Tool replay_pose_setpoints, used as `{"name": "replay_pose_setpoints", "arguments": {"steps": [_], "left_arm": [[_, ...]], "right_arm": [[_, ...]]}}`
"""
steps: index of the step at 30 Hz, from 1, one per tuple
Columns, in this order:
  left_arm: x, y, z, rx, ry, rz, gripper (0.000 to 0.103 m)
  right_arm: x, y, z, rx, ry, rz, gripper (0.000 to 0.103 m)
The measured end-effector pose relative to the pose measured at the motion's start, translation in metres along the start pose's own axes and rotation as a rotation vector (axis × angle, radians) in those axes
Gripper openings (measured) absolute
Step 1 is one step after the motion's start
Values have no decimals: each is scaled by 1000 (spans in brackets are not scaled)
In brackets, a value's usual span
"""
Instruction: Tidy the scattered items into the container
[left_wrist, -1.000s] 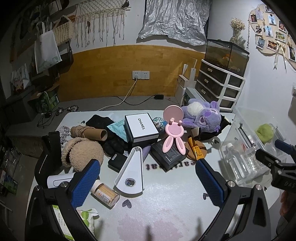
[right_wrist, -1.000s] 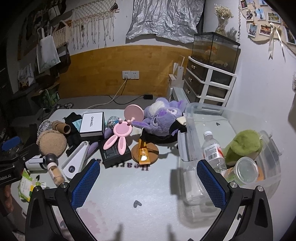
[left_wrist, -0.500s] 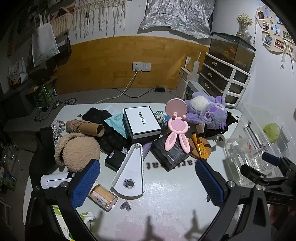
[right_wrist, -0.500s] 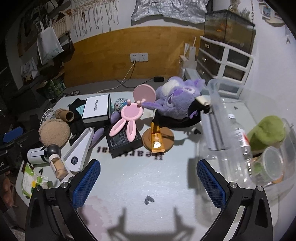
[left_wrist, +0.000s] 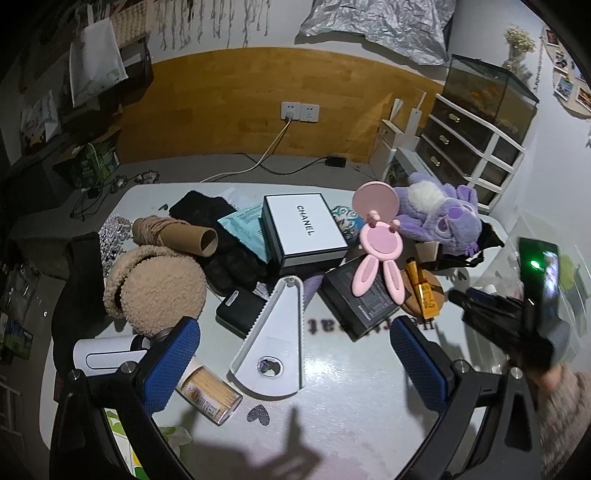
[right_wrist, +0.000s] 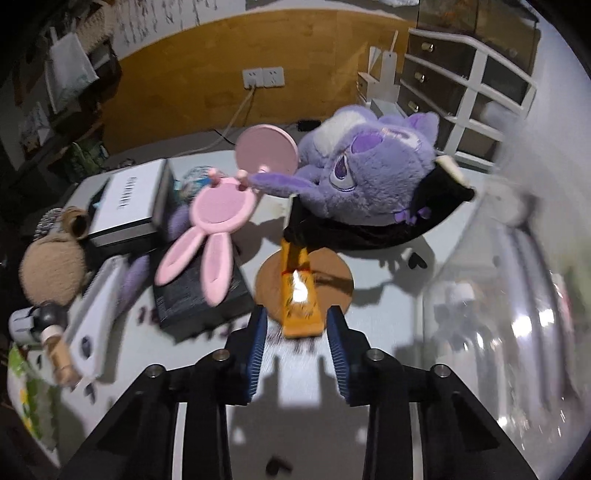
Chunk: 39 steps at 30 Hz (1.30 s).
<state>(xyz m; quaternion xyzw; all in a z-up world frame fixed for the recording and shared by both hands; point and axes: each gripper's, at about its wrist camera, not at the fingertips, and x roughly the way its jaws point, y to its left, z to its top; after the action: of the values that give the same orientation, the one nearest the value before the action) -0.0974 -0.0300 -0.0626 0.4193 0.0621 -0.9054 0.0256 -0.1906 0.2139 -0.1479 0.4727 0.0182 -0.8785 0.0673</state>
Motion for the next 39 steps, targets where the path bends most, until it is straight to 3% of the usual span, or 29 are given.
{"name": "replay_pose_setpoints", "arguments": {"steps": [10, 18, 24, 30, 35, 39], "left_arm": [[16, 11, 3, -25, 36, 31, 103], [22, 10, 3, -25, 47, 31, 103], [21, 9, -1, -22, 44, 23, 103], [21, 2, -12, 3, 44, -27, 103], [35, -6, -34, 15, 105, -144, 99], [59, -21, -64, 104, 186, -138, 98]], "right_arm": [[67, 3, 32, -19, 66, 23, 33], [81, 4, 18, -54, 53, -10, 30], [49, 4, -23, -104, 59, 37, 30], [9, 16, -95, -257, 129, 117, 30], [-28, 30, -152, -436, 162, 213, 30], [-52, 38, -182, -581, 179, 283, 30]]}}
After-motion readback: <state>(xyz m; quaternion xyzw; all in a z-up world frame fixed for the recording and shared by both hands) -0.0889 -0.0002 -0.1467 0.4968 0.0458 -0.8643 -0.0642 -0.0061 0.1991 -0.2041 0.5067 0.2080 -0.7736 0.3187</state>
